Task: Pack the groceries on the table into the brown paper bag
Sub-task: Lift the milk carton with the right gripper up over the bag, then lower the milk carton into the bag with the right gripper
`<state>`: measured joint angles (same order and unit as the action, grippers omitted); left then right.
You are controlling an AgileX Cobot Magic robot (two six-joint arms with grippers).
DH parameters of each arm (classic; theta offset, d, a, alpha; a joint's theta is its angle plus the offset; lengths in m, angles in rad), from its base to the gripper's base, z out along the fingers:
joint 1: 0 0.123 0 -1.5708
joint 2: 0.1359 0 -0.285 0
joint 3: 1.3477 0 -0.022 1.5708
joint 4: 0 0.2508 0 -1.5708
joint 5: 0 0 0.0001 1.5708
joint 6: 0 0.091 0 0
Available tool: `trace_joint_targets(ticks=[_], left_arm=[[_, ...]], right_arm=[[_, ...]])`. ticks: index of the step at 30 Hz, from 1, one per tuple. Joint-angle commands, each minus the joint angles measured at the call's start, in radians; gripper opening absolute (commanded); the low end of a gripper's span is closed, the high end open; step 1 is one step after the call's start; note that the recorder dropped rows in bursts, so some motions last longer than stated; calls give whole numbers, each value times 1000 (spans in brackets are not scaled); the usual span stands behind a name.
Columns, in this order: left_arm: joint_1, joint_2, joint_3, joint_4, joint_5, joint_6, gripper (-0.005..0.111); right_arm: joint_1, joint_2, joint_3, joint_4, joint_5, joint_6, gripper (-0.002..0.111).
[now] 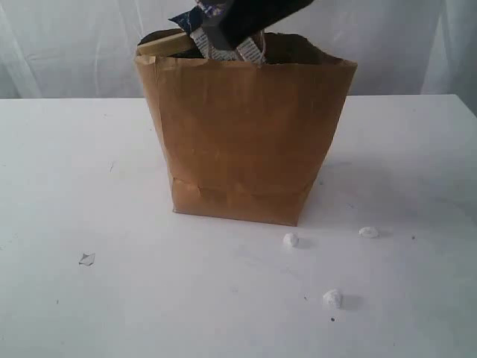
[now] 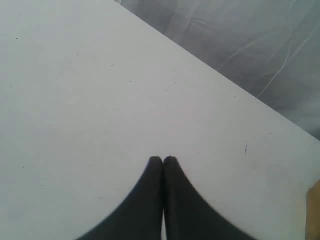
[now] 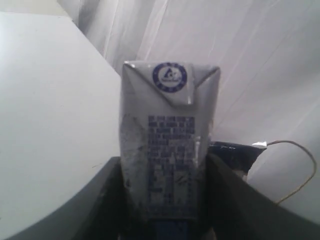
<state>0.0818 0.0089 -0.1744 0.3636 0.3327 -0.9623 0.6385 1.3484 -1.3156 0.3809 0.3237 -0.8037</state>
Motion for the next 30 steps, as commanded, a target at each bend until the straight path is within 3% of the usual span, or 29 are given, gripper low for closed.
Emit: trace_joint_targets(ticks=[1,10,21,30], left_arm=[[-7,-9,5,6,-1,-1,0],[-7,-9,5,6,-1,-1,0],[-7,-9,5,6,-1,-1,0],[-7,-9,5,6,-1,-1,0]], right_arm=[[-1,-7,-10,7,-178,-3,7],[-27,-7,-10,0,-259,-3,7],[-211,-7,94,0,-173,-3,7],[-240,29,204,31,-472,21,7]])
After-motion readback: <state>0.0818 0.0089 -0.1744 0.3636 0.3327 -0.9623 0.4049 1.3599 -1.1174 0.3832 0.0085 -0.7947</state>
